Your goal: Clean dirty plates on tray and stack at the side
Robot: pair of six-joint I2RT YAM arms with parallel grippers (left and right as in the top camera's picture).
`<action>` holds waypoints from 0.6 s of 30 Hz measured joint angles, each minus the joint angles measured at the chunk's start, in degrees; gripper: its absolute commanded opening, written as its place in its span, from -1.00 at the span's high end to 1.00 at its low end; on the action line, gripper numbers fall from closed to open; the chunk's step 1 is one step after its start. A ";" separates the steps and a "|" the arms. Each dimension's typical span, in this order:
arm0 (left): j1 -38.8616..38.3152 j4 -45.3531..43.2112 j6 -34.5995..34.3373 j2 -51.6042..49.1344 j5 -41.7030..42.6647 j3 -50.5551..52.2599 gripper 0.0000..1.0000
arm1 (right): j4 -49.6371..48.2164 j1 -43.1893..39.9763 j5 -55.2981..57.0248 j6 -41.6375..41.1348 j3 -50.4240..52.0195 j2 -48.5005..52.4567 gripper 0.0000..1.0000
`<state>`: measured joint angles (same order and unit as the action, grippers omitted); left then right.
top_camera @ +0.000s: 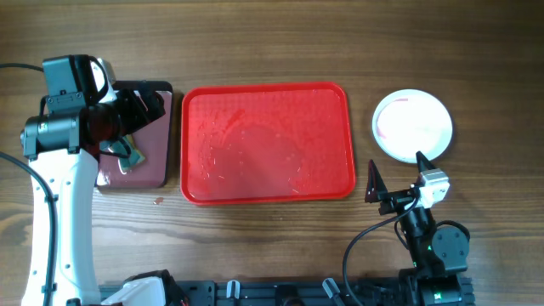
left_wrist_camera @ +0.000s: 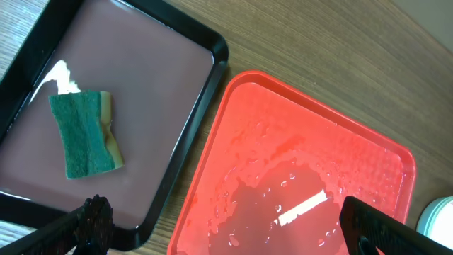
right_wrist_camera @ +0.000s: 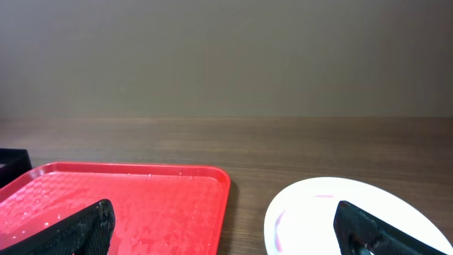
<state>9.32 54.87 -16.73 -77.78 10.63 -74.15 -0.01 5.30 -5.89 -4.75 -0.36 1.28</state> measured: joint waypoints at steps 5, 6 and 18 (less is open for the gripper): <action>-0.63 0.02 0.00 0.55 0.00 0.02 -1.00 | 0.00 0.00 0.02 0.00 0.00 0.02 -0.99; -0.83 0.04 0.00 1.79 -0.02 0.04 -1.00 | 0.00 0.00 0.02 0.00 0.00 0.04 -0.99; -3.34 -4.17 0.04 41.90 -3.34 9.84 -1.00 | -0.04 0.00 0.17 0.00 0.00 0.33 -1.00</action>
<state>5.98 50.70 -16.69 -35.88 7.29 -64.31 -0.05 5.30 -5.72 -4.75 -0.36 1.61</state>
